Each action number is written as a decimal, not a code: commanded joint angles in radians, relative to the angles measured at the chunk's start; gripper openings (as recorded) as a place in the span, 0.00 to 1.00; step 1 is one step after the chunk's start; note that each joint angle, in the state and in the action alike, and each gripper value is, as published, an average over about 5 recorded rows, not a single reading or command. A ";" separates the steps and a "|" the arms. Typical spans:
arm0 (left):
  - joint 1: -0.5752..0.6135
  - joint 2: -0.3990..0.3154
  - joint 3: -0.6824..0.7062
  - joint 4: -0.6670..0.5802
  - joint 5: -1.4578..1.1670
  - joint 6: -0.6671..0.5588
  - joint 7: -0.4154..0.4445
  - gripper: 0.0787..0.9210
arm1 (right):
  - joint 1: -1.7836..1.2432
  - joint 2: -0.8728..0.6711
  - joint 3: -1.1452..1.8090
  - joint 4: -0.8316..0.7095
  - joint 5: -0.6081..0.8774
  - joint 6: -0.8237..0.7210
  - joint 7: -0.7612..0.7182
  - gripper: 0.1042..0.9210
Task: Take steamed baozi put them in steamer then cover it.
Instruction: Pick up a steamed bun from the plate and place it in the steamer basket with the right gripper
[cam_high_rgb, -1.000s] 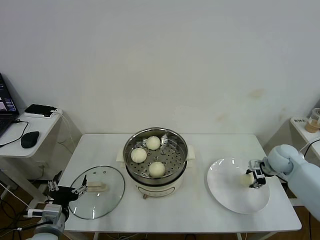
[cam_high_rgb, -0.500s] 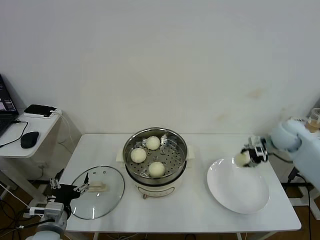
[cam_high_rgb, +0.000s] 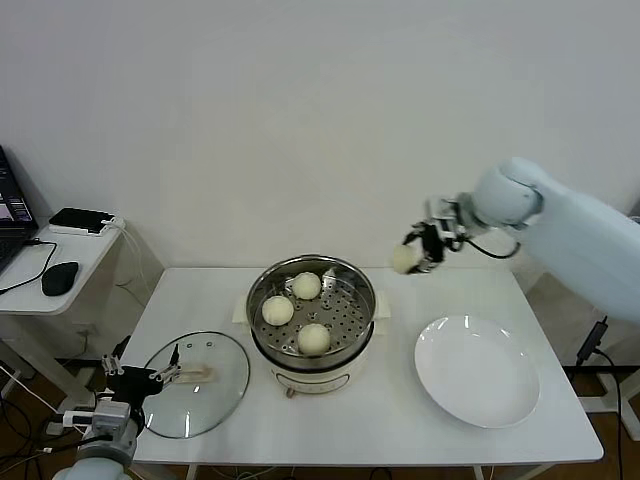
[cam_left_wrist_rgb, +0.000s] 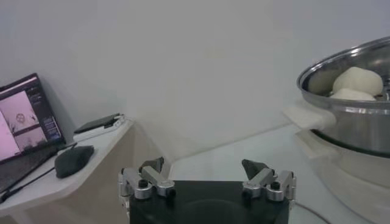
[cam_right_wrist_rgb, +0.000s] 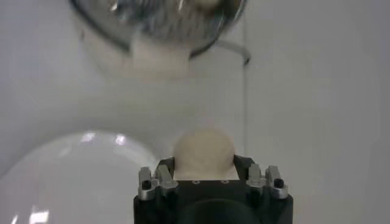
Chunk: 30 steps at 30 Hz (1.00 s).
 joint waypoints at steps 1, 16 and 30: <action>-0.001 -0.003 -0.001 0.004 0.000 -0.001 0.000 0.88 | 0.092 0.265 -0.147 -0.039 0.148 -0.107 0.086 0.63; 0.009 0.001 -0.018 -0.006 0.000 -0.001 -0.001 0.88 | -0.068 0.296 -0.174 -0.099 0.056 -0.140 0.105 0.63; -0.002 0.002 -0.013 0.007 0.000 -0.001 -0.001 0.88 | -0.105 0.291 -0.169 -0.114 0.005 -0.142 0.110 0.63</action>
